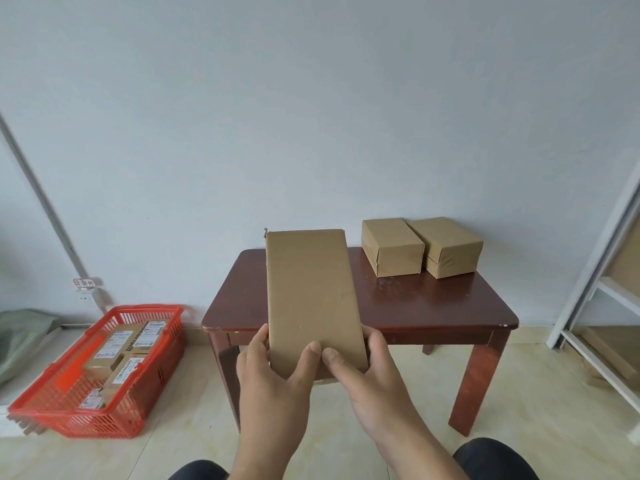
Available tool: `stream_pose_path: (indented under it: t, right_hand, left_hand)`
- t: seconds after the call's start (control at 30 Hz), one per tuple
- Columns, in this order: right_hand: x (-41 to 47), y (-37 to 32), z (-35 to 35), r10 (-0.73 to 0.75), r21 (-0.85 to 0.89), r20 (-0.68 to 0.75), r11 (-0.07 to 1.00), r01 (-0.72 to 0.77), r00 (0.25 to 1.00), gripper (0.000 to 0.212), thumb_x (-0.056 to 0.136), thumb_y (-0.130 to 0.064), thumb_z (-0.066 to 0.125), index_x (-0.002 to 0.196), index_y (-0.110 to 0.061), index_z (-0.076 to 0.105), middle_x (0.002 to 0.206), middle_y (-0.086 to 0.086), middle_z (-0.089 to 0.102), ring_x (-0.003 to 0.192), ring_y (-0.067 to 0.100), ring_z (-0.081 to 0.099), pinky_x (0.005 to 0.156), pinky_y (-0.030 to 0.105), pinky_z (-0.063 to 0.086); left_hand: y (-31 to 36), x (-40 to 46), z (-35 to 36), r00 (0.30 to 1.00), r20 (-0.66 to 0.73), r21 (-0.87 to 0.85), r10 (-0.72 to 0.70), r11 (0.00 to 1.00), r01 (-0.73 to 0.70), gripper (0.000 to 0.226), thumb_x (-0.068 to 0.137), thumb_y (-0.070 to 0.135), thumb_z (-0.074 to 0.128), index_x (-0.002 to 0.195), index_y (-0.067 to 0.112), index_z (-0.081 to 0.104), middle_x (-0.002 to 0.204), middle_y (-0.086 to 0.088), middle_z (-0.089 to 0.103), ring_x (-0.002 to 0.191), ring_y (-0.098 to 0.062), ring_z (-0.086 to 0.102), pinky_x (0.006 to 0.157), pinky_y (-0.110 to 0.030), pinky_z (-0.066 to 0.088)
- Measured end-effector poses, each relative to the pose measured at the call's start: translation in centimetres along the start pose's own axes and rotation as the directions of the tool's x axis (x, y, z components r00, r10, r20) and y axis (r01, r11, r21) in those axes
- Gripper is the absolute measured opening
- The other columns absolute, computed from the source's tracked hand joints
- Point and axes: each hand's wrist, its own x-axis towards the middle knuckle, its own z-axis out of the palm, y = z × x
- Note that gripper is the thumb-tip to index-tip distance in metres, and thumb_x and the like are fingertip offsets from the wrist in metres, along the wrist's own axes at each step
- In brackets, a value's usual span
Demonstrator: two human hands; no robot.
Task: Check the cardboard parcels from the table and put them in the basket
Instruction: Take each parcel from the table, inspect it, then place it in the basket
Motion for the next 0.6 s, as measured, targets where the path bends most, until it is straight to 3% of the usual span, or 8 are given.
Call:
stream_pose_path:
  t: [0.07, 0.13, 0.2, 0.4, 0.5, 0.6]
  right_hand:
    - [-0.2, 0.0, 0.0, -0.003, -0.017, 0.001, 1.000, 0.003, 1.000, 0.046, 0.093, -0.023, 0.081, 0.130, -0.031, 0.056, 0.114, -0.012, 0.078, 0.106, 0.004, 0.074, 0.087, 0.023, 0.056]
    - [-0.2, -0.1, -0.1, -0.002, -0.020, -0.012, 1.000, 0.001, 1.000, 0.045, 0.092, -0.023, 0.082, 0.129, -0.030, 0.057, 0.113, -0.011, 0.078, 0.104, 0.003, 0.074, 0.085, 0.021, 0.056]
    - [0.0, -0.3, -0.2, -0.001, -0.018, -0.040, 1.000, 0.000, 0.999, 0.043, 0.091, -0.024, 0.083, 0.126, -0.029, 0.058, 0.111, -0.010, 0.078, 0.101, 0.002, 0.074, 0.080, 0.018, 0.055]
    - [-0.3, -0.1, -0.1, -0.020, -0.042, -0.096, 0.999, 0.016, 0.995, 0.038, 0.088, -0.033, 0.085, 0.116, -0.027, 0.060, 0.108, -0.006, 0.076, 0.090, -0.002, 0.073, 0.069, 0.010, 0.051]
    - [-0.5, 0.1, -0.3, -0.027, -0.049, -0.091, 0.999, 0.023, 0.995, 0.039, 0.087, -0.034, 0.085, 0.115, -0.026, 0.060, 0.109, -0.004, 0.076, 0.091, 0.000, 0.073, 0.070, 0.013, 0.053]
    - [-0.7, 0.3, -0.7, -0.042, -0.041, -0.077, 0.998, 0.039, 0.996, 0.040, 0.088, -0.031, 0.085, 0.119, -0.027, 0.059, 0.113, -0.003, 0.076, 0.094, 0.001, 0.073, 0.072, 0.017, 0.055]
  left_hand:
    - [0.3, 0.0, 0.1, 1.000, -0.024, -0.008, 0.005, 1.000, -0.005, 0.087, 0.070, 0.069, 0.079, 0.143, 0.029, 0.054, 0.124, 0.013, 0.056, 0.111, 0.000, 0.062, 0.097, -0.035, 0.055]
    - [0.5, -0.2, 0.1, 1.000, -0.011, 0.004, -0.004, 1.000, 0.004, 0.073, 0.081, 0.053, 0.081, 0.144, 0.033, 0.051, 0.120, 0.019, 0.047, 0.106, 0.011, 0.055, 0.089, -0.017, 0.047]
    - [0.4, -0.5, 0.2, 1.000, -0.002, 0.020, -0.006, 1.000, 0.006, 0.070, 0.084, 0.046, 0.081, 0.146, 0.035, 0.050, 0.119, 0.022, 0.045, 0.104, 0.011, 0.054, 0.082, -0.012, 0.042]
    - [0.4, -1.0, 0.0, 1.000, 0.010, 0.020, 0.007, 1.000, -0.007, 0.064, 0.083, 0.047, 0.081, 0.140, 0.040, 0.051, 0.126, 0.022, 0.057, 0.112, 0.005, 0.059, 0.085, -0.021, 0.049]
    - [1.0, -0.9, -0.2, 0.999, 0.023, -0.019, -0.024, 1.000, 0.025, 0.050, 0.085, 0.042, 0.082, 0.126, 0.039, 0.054, 0.115, 0.020, 0.068, 0.096, 0.011, 0.064, 0.076, -0.022, 0.050]
    - [1.6, -0.9, -0.2, 0.999, 0.017, -0.027, -0.051, 0.998, 0.052, 0.042, 0.085, 0.046, 0.082, 0.118, 0.040, 0.056, 0.113, 0.020, 0.068, 0.093, 0.013, 0.063, 0.077, -0.024, 0.052]
